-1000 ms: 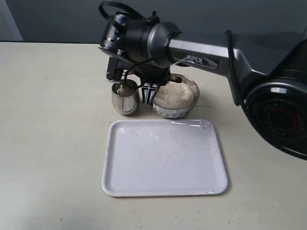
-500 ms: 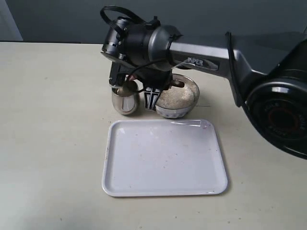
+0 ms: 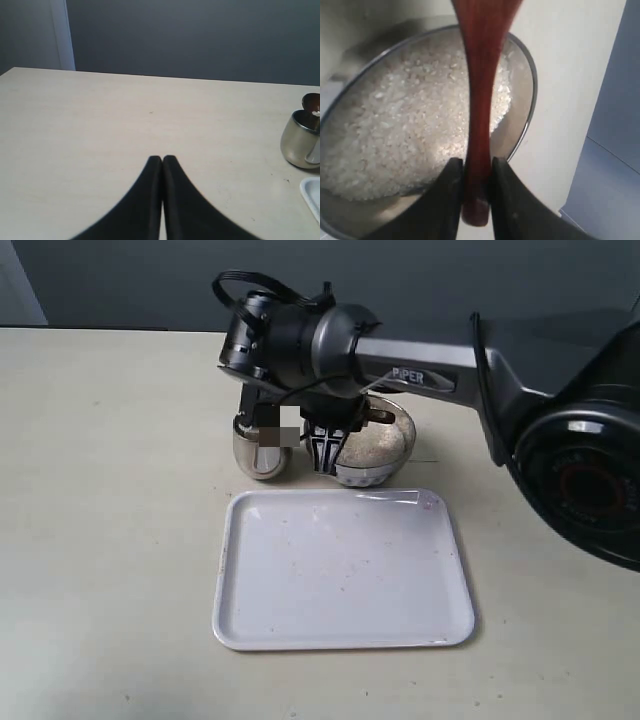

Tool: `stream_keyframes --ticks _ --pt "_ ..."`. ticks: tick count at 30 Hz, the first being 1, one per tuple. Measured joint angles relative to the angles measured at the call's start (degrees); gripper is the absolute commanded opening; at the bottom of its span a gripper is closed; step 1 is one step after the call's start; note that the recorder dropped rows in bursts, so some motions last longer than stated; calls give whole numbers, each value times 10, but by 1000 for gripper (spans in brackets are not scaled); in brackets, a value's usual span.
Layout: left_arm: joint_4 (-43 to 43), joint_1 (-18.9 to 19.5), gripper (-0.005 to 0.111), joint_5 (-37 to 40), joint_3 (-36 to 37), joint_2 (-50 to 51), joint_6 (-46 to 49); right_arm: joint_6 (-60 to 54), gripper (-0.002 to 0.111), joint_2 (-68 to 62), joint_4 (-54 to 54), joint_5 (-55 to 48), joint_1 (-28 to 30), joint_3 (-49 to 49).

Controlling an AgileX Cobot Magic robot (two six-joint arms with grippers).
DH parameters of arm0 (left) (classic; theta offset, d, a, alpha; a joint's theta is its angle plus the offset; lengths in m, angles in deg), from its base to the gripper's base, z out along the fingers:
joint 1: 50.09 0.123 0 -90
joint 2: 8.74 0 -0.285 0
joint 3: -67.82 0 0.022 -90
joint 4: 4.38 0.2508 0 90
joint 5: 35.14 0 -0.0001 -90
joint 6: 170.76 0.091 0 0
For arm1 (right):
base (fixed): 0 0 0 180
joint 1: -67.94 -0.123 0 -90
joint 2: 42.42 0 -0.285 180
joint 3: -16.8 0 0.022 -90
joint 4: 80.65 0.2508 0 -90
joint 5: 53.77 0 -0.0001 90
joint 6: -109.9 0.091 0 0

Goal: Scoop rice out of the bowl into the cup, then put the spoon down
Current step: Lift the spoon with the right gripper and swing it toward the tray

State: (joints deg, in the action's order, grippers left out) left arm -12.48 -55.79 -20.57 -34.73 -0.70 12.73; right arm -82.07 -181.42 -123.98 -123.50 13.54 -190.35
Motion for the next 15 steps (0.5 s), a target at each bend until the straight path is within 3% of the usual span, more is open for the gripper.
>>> stream_keyframes --ticks 15 --pt "0 0 1 0 0 0 0 43 -1 0 -46 -1 -19 27"
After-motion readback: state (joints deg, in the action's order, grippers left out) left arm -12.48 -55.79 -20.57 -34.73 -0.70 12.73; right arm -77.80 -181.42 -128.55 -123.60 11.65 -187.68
